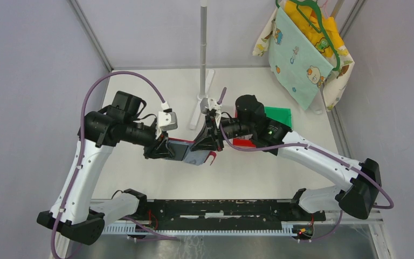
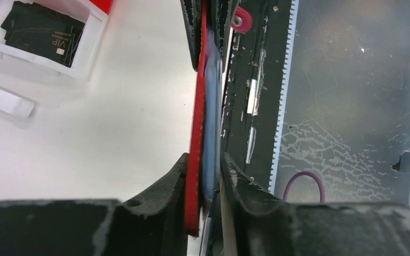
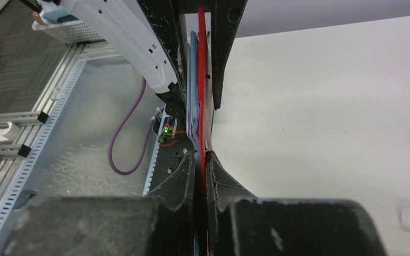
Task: Take the credit cards out of the card holder
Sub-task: Remove the credit card from the card holder.
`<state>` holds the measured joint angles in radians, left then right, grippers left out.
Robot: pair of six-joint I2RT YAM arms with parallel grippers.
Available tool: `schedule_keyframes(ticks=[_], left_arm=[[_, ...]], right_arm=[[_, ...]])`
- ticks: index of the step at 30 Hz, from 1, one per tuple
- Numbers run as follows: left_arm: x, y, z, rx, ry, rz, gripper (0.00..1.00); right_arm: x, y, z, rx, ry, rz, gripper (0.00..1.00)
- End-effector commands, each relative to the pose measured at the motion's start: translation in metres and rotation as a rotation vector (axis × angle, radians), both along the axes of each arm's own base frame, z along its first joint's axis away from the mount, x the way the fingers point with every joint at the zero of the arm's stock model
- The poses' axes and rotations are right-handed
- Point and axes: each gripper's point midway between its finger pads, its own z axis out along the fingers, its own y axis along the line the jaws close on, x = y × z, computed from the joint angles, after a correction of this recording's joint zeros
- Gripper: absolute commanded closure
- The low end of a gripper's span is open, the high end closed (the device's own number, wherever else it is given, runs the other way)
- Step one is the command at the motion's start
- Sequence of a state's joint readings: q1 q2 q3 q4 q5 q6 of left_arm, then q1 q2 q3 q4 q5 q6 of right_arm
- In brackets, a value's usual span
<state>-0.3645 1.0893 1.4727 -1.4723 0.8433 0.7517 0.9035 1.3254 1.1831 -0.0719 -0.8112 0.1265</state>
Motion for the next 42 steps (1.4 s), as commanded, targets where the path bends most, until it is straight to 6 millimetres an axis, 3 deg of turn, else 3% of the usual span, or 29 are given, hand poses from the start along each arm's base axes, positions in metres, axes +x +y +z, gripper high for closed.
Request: schedule_keyframes(ticks=[1, 5, 11, 13, 17, 18, 19, 20, 24, 27, 31, 34, 37, 42], left_arm=[[-0.001, -0.007, 0.017, -0.057, -0.043, -0.030, 0.59], [-0.007, -0.015, 0.022, -0.117, 0.017, -0.023, 0.50], [-0.014, -0.022, 0.040, -0.204, 0.027, -0.025, 0.46], [-0.017, -0.025, 0.045, -0.227, 0.039, -0.038, 0.52], [-0.019, -0.029, 0.052, -0.258, 0.095, -0.036, 0.80], [-0.018, -0.030, 0.053, -0.260, 0.106, -0.032, 0.86], [-0.018, -0.031, 0.054, -0.263, 0.118, -0.030, 0.92], [-0.015, -0.032, 0.055, -0.261, 0.124, -0.018, 0.97], [0.000, -0.034, 0.052, -0.241, 0.132, 0.044, 0.98], [0.008, -0.034, 0.051, -0.233, 0.138, 0.084, 0.98], [0.024, -0.031, 0.042, -0.187, 0.134, 0.180, 0.98], [0.032, -0.029, 0.034, -0.158, 0.149, 0.221, 0.98], [0.038, -0.029, 0.031, -0.143, 0.167, 0.250, 0.98], [0.043, -0.027, 0.027, -0.103, 0.206, 0.290, 0.98]], right_arm=[[-0.012, -0.002, 0.047, 0.187, -0.059, 0.036, 1.00], [-0.012, -0.006, 0.060, 0.263, -0.029, -0.002, 1.00], [-0.015, -0.014, 0.057, 0.300, -0.012, -0.031, 1.00], [-0.016, -0.015, 0.057, 0.309, -0.007, -0.036, 1.00], [-0.017, -0.016, 0.056, 0.318, -0.004, -0.033, 1.00], [-0.017, -0.017, 0.056, 0.320, -0.005, -0.033, 0.97], [-0.017, -0.017, 0.058, 0.323, -0.006, -0.034, 0.88], [-0.016, -0.017, 0.058, 0.324, -0.006, -0.042, 0.72], [-0.009, -0.025, 0.067, 0.344, -0.047, -0.118, 0.39], [0.008, -0.037, 0.081, 0.363, -0.073, -0.252, 0.23], [0.023, -0.058, 0.102, 0.414, -0.074, -0.412, 0.17], [0.020, -0.063, 0.110, 0.439, -0.029, -0.421, 0.18], [0.008, -0.056, 0.103, 0.443, 0.068, -0.348, 0.20], [-0.009, -0.040, 0.074, 0.450, 0.292, -0.212, 0.22]])
